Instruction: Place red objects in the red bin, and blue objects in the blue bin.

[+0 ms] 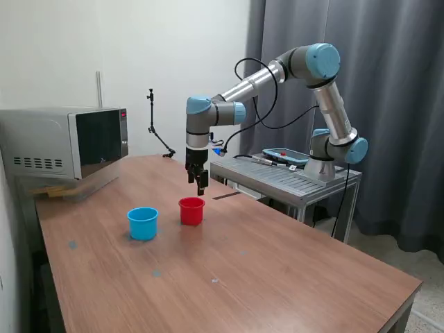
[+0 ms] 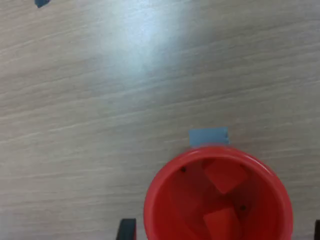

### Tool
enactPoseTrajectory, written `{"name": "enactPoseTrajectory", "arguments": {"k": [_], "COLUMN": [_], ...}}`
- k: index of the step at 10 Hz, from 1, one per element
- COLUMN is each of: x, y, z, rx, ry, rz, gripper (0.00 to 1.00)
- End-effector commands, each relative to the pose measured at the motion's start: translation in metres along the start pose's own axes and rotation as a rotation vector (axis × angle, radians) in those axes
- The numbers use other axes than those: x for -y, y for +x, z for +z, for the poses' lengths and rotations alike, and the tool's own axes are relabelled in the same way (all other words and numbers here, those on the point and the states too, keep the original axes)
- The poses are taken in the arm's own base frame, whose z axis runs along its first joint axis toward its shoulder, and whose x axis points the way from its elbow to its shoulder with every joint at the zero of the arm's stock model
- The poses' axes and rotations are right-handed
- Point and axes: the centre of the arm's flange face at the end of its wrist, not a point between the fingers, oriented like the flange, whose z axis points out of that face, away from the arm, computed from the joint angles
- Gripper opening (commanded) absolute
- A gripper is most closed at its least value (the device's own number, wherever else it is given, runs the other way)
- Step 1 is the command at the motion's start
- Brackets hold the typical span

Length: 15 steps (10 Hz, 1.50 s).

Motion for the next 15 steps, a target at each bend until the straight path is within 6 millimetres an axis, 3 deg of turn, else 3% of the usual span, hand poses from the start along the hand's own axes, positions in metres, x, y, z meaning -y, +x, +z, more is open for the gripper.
{"name": "enactPoseTrajectory", "arguments": {"k": [1, 3, 5, 6, 7, 9, 15], "x": [-0.003, 0.001, 0.007, 0.010, 0.016, 0.019, 0.023], "y": [0.001, 0.002, 0.027, 0.028, 0.046, 0.057, 0.058], "z": [-0.016, -0.054, -0.087, -0.101, -0.107, -0.111, -0.117], "rx": [0.002, 0.006, 0.004, -0.003, -0.007, -0.022, -0.040], "ry": [-0.029, -0.061, -0.037, -0.028, -0.027, -0.028, -0.031], "rz": [-0.002, -0.005, -0.005, 0.029, 0.018, 0.099, 0.137], "gripper": [1.00, 1.00, 1.00, 1.00, 1.00, 1.00, 1.00]}}
